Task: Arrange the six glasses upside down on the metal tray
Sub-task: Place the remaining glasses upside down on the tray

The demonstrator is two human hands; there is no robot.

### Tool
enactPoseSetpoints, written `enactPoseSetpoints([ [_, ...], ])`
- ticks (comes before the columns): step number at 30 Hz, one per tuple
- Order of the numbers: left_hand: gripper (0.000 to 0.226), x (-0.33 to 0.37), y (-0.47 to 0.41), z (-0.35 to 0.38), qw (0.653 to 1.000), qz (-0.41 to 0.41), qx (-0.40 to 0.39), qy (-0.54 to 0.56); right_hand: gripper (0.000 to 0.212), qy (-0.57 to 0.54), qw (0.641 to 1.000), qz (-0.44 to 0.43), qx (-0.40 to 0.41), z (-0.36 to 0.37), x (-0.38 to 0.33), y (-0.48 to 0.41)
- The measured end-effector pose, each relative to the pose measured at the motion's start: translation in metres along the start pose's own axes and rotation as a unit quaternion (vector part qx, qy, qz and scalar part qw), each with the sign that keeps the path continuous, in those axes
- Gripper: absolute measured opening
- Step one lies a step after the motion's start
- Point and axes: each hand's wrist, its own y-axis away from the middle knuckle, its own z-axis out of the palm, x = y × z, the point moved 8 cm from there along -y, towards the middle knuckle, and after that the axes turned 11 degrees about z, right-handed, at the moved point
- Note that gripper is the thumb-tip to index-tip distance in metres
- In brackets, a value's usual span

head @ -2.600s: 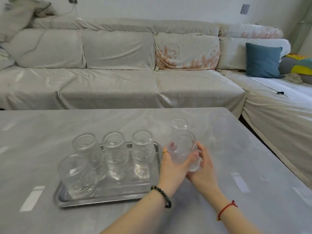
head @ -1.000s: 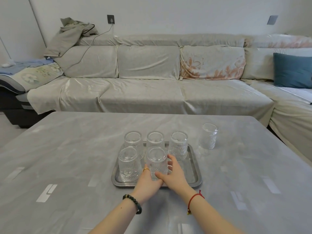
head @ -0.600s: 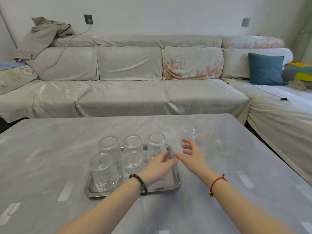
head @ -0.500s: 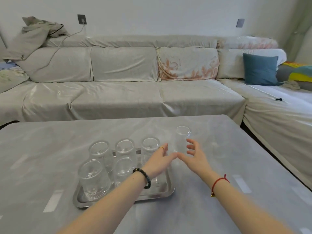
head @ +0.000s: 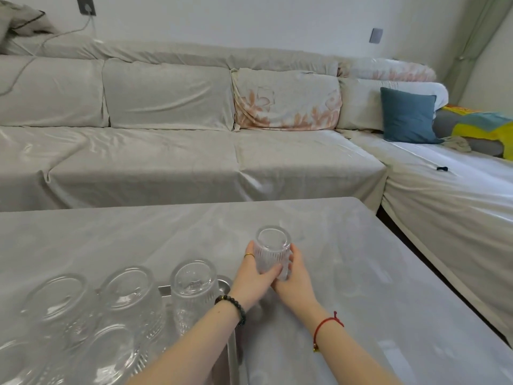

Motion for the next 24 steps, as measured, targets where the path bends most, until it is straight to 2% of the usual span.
enactPoseSetpoints([
  [3, 0.055, 0.003, -0.003, -0.001, 1.000, 0.020, 0.012, 0.001, 0.072, 0.007, 1.000, -0.004, 0.015, 0.000, 0.001, -0.005],
  [6, 0.051, 0.010, -0.001, -0.002, 0.999, 0.038, 0.021, 0.006, 0.062, -0.004, 0.999, -0.017, 0.033, -0.006, -0.005, 0.001],
  [12, 0.065, 0.046, 0.036, -0.008, 0.996, 0.077, 0.039, 0.017, 0.074, -0.037, 0.996, -0.055, 0.054, -0.021, -0.027, 0.043],
  [16, 0.080, 0.060, 0.082, -0.025, 0.995, 0.069, 0.056, 0.037, 0.075, -0.049, 0.996, -0.071, 0.032, -0.013, -0.037, 0.086],
  [24, 0.083, 0.057, 0.168, -0.067, 0.996, 0.045, 0.080, 0.002, 0.079, -0.050, 0.997, -0.048, -0.027, 0.035, -0.029, 0.158],
])
